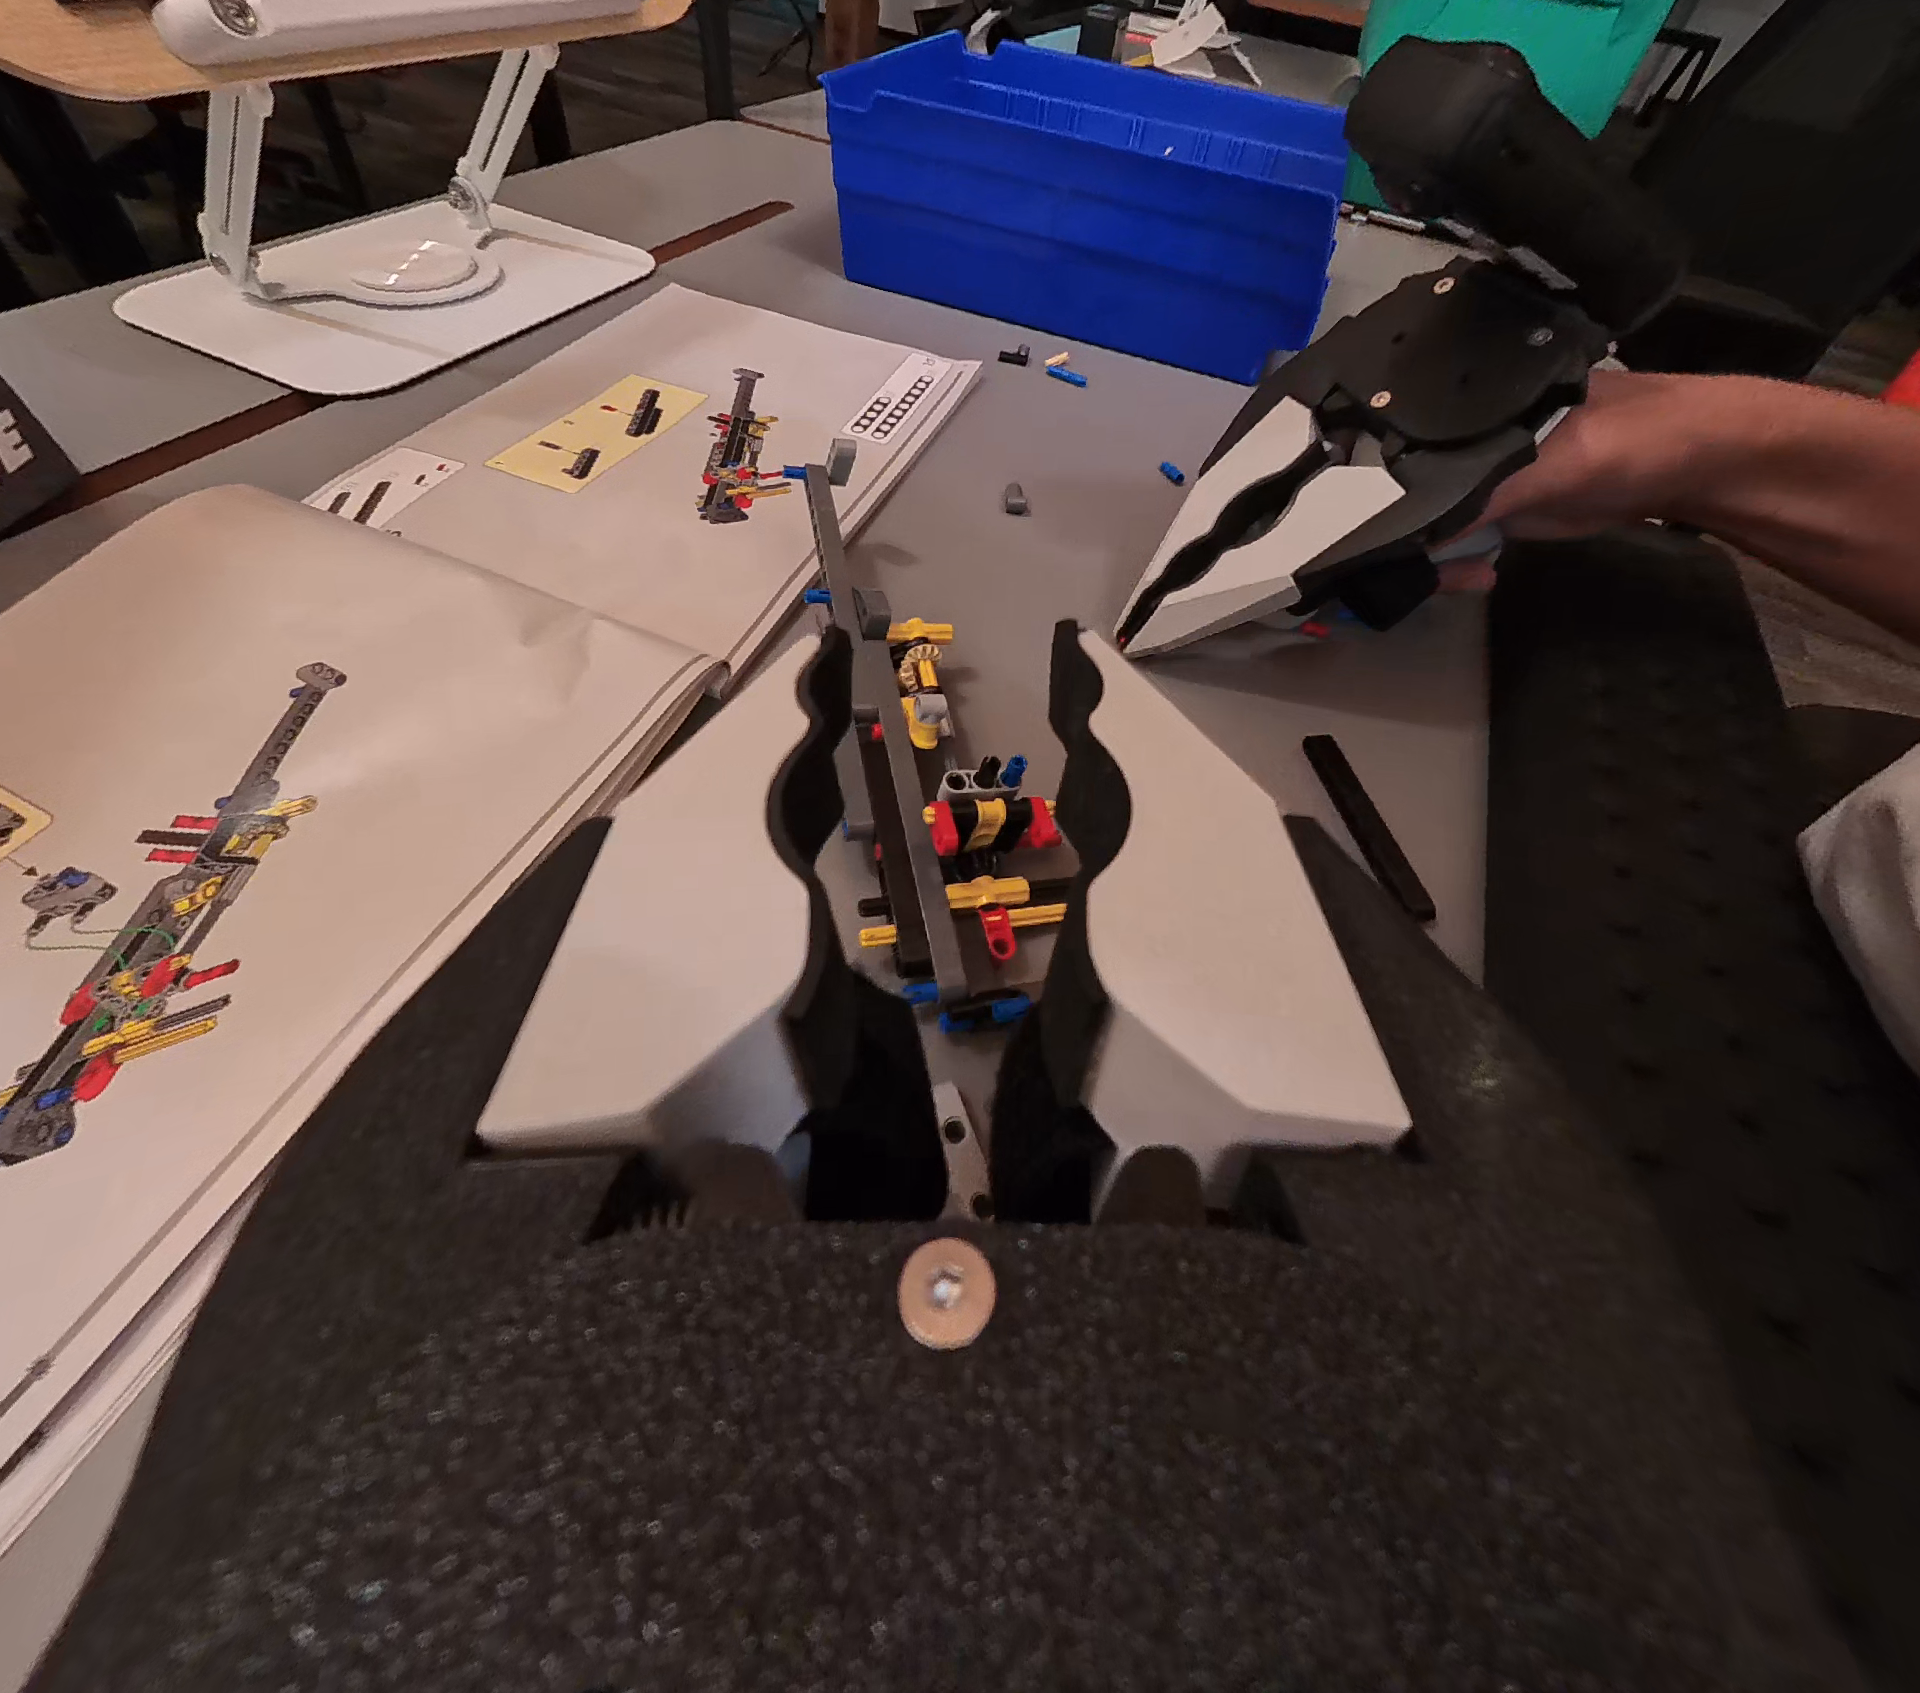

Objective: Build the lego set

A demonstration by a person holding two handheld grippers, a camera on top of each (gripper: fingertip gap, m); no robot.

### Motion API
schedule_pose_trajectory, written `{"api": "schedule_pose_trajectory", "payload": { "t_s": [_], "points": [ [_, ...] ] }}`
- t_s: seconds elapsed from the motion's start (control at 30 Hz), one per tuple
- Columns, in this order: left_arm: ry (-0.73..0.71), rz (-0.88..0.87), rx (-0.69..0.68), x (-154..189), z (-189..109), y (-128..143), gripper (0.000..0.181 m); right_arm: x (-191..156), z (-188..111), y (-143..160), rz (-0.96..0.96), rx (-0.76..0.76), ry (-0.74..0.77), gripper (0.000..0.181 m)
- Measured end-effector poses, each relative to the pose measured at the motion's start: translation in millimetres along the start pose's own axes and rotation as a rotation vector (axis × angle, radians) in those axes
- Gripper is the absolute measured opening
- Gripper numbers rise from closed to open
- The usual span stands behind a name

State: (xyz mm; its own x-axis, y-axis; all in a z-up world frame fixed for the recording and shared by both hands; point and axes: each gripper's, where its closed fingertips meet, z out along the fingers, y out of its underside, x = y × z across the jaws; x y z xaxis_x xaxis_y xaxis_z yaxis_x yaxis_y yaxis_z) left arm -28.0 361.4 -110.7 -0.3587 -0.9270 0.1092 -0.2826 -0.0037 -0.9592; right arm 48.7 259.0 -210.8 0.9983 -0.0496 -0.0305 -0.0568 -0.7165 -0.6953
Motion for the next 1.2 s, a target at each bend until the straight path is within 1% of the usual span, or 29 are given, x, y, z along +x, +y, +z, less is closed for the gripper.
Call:
{"api": "schedule_pose_trajectory", "payload": {
  "t_s": [0.1, 0.2, 0.27, 0.37, 0.43, 0.5, 0.53, 0.57, 0.6, 0.63, 0.67, 0.7, 0.73, 0.77, 0.8, 0.83, 0.87, 0.93, 1.07, 1.13, 1.2],
  "points": [
    [-0.013, 0.007, -0.018, -2, 2, 4, 0.037, 0, 0, 0, -0.005, -0.001, -0.007, 0.004],
    [-0.019, 0.000, -0.030, -5, 4, 7, 0.037, -1, 0, -1, -0.003, 0.006, -0.015, 0.013],
    [-0.026, -0.004, -0.043, -7, 4, 9, 0.036, -1, -2, -4, 0.009, 0.028, -0.019, 0.013],
    [-0.033, -0.005, -0.049, -9, 5, 11, 0.037, 2, -13, -16, 0.055, 0.117, -0.025, 0.016],
    [-0.035, -0.010, -0.053, -10, 6, 11, 0.037, 6, -26, -26, 0.130, 0.199, -0.052, 0.019],
    [-0.031, -0.020, -0.060, -11, 7, 13, 0.036, 16, -37, -32, 0.203, 0.279, -0.072, 0.031],
    [-0.028, -0.023, -0.059, -10, 7, 13, 0.036, 24, -42, -36, 0.211, 0.335, -0.068, 0.049],
    [-0.025, -0.025, -0.059, -10, 7, 13, 0.036, 39, -48, -39, 0.239, 0.387, -0.020, 0.067],
    [-0.023, -0.027, -0.061, -10, 7, 14, 0.037, 61, -53, -37, 0.283, 0.412, 0.077, 0.074],
    [-0.023, -0.027, -0.063, -10, 8, 14, 0.037, 86, -57, -28, 0.330, 0.389, 0.189, 0.069],
    [-0.024, -0.026, -0.064, -10, 8, 14, 0.037, 102, -59, -19, 0.355, 0.347, 0.265, 0.067],
    [-0.023, -0.024, -0.062, -10, 8, 13, 0.036, 115, -59, -12, 0.348, 0.306, 0.330, 0.069],
    [-0.022, -0.022, -0.060, -9, 8, 12, 0.036, 134, -62, -3, 0.358, 0.252, 0.454, 0.068],
    [-0.021, -0.021, -0.057, -9, 8, 11, 0.036, 148, -65, 0, 0.370, 0.213, 0.548, 0.061],
    [-0.020, -0.021, -0.055, -9, 8, 11, 0.036, 158, -66, 1, 0.377, 0.197, 0.609, 0.051],
    [-0.019, -0.021, -0.054, -9, 8, 11, 0.036, 170, -68, 3, 0.386, 0.170, 0.670, 0.047],
    [-0.019, -0.022, -0.055, -9, 8, 11, 0.036, 178, -66, 4, 0.380, 0.139, 0.695, 0.046],
    [-0.021, -0.021, -0.058, -9, 7, 12, 0.036, 196, -59, 9, 0.384, 0.085, 0.725, 0.039],
    [-0.026, -0.017, -0.057, -10, 6, 12, 0.037, 226, -44, 22, 0.396, 0.004, 0.764, 0.038],
    [-0.029, -0.015, -0.058, -10, 6, 12, 0.037, 234, -42, 22, 0.395, -0.013, 0.771, 0.035],
    [-0.032, -0.015, -0.061, -11, 5, 13, 0.037, 237, -39, 20, 0.400, -0.020, 0.744, 0.033]
  ]
}}
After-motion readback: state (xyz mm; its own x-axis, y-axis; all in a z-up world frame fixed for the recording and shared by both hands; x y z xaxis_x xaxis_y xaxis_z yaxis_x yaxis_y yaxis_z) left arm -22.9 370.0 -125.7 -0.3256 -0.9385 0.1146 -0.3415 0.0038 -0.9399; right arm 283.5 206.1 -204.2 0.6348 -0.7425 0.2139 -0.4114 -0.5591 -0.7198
